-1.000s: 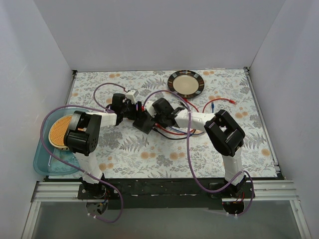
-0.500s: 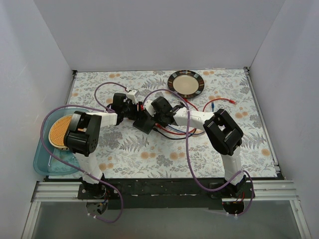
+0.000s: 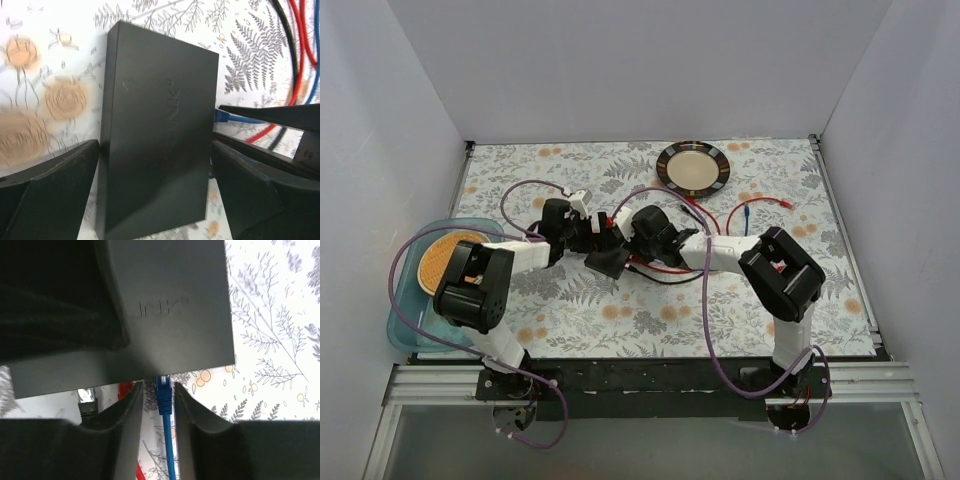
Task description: Insert the plug into the switch port
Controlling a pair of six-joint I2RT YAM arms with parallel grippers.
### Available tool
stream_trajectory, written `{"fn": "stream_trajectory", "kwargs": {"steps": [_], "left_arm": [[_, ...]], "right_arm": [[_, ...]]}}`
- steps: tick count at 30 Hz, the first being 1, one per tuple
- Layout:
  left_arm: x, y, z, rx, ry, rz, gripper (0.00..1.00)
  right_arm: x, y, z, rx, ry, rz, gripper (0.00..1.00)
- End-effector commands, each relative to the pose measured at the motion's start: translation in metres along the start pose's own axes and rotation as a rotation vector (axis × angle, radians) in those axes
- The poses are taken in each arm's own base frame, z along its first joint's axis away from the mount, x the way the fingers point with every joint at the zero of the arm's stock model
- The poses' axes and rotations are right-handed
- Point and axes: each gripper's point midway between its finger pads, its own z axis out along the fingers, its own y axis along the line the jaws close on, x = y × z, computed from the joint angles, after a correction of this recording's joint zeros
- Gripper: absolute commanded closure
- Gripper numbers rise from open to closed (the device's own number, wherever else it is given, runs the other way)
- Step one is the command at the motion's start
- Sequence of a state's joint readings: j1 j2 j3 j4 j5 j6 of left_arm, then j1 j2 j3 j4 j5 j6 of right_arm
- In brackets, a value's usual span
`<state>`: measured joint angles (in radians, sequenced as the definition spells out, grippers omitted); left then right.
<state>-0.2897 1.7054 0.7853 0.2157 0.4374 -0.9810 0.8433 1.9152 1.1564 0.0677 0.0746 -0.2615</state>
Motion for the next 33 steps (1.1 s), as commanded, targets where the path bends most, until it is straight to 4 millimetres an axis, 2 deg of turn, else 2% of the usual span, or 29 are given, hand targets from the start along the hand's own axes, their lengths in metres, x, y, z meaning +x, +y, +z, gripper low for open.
{"fn": "stream_trajectory", "kwargs": {"steps": [1, 5, 10, 12, 14, 15, 16, 18, 19, 22, 23, 27, 33], "left_arm": [[-0.005, -0.006, -0.023, -0.044, -0.042, -0.086, 0.03], [-0.028, -0.012, -0.042, -0.069, -0.137, -0.074, 0.02], [-0.045, -0.015, -0.064, -0.112, -0.216, -0.074, 0.02], [-0.058, -0.023, -0.078, -0.11, -0.266, -0.071, 0.02], [-0.061, -0.029, -0.087, -0.102, -0.278, -0.079, 0.02], [-0.065, -0.035, -0.093, -0.089, -0.291, -0.086, 0.02], [-0.07, -0.043, -0.104, -0.075, -0.315, -0.083, 0.02], [-0.073, -0.054, -0.115, -0.043, -0.335, -0.088, 0.02], [-0.078, -0.062, -0.127, -0.022, -0.37, -0.096, 0.02], [-0.083, -0.075, -0.14, 0.012, -0.392, -0.111, 0.02], [-0.087, -0.08, -0.146, 0.025, -0.407, -0.109, 0.02], [-0.079, -0.084, -0.148, 0.043, -0.377, -0.146, 0.02], [-0.075, -0.077, -0.142, 0.012, -0.349, -0.149, 0.02]], "right_arm": [[-0.06, 0.006, -0.024, -0.011, -0.23, 0.035, 0.55], [-0.041, 0.009, -0.031, -0.003, -0.203, 0.049, 0.39], [-0.035, 0.006, -0.05, 0.034, -0.215, 0.066, 0.18], [-0.034, 0.005, -0.064, 0.048, -0.231, 0.087, 0.15], [-0.032, 0.003, -0.075, 0.058, -0.24, 0.105, 0.12], [-0.039, 0.0, -0.088, 0.082, -0.27, 0.129, 0.1], [-0.031, 0.001, -0.092, 0.088, -0.26, 0.143, 0.08], [-0.032, -0.005, -0.108, 0.128, -0.284, 0.207, 0.07], [-0.022, -0.005, -0.112, 0.137, -0.263, 0.225, 0.06], [-0.014, -0.008, -0.127, 0.169, -0.256, 0.313, 0.06], [-0.003, -0.007, -0.128, 0.177, -0.231, 0.332, 0.06], [0.006, -0.01, -0.146, 0.213, -0.246, 0.388, 0.05], [0.01, -0.02, -0.155, 0.273, -0.23, 0.412, 0.05]]}}
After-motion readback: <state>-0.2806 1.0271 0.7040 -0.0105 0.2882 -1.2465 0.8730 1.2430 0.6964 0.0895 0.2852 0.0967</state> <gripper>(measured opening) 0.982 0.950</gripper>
